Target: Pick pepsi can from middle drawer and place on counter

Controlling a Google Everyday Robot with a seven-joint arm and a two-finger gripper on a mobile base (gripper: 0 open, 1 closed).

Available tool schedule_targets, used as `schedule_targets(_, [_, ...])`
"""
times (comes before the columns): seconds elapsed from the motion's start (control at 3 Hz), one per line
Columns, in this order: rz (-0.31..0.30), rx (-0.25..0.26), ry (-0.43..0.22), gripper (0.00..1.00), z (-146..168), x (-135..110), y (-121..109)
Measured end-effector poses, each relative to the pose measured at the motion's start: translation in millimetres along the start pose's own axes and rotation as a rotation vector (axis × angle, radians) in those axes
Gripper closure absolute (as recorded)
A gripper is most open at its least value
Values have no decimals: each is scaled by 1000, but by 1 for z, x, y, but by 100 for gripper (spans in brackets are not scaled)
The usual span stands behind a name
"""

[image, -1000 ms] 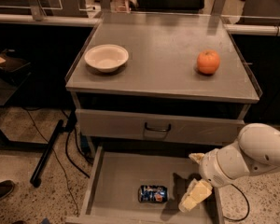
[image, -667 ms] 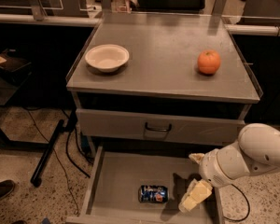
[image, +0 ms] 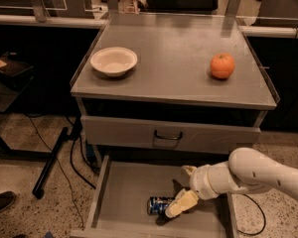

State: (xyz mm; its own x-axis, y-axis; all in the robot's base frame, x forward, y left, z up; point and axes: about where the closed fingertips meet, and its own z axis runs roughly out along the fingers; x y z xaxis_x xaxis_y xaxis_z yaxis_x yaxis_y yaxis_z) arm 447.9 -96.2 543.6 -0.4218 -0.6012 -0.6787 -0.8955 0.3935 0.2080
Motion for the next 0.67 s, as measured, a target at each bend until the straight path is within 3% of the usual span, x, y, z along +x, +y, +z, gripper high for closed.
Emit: schedule_targets(0.67, [-19,7,-42,0,17,6,11])
